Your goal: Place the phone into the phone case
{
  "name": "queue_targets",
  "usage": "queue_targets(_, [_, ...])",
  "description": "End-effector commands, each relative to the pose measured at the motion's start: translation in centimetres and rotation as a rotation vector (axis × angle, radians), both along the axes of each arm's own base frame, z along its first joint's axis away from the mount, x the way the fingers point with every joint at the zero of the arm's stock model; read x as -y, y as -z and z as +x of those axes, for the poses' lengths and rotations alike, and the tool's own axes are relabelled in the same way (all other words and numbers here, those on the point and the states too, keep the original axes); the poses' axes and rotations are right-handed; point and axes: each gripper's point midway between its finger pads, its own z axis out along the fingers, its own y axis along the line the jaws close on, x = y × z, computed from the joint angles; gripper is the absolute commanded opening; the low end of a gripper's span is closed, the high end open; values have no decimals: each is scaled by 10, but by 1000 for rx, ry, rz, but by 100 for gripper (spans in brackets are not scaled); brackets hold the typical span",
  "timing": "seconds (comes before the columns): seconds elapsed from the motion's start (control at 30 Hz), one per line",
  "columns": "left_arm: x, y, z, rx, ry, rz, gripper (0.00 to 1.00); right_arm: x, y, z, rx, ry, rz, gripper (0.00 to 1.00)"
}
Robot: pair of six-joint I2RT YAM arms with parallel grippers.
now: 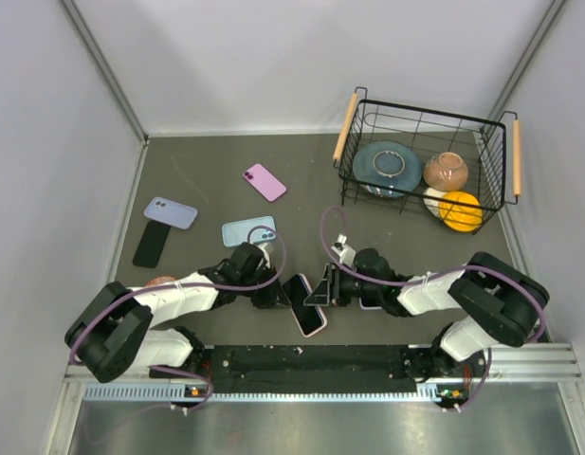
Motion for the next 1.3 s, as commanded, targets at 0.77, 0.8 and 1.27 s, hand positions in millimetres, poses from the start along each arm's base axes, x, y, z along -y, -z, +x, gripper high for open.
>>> queue_targets(0.77, [-14, -109, 31, 326, 2, -207, 69, 21, -89, 14, 326, -38, 153, 0])
queue_targets(0.8, [-14, -116, 30, 348, 8, -234, 72, 22, -98, 11, 349, -54, 174, 0])
queue_targets(1.27, [11, -190, 3, 488, 181, -620, 61, 25, -167, -33, 424, -219, 448, 0])
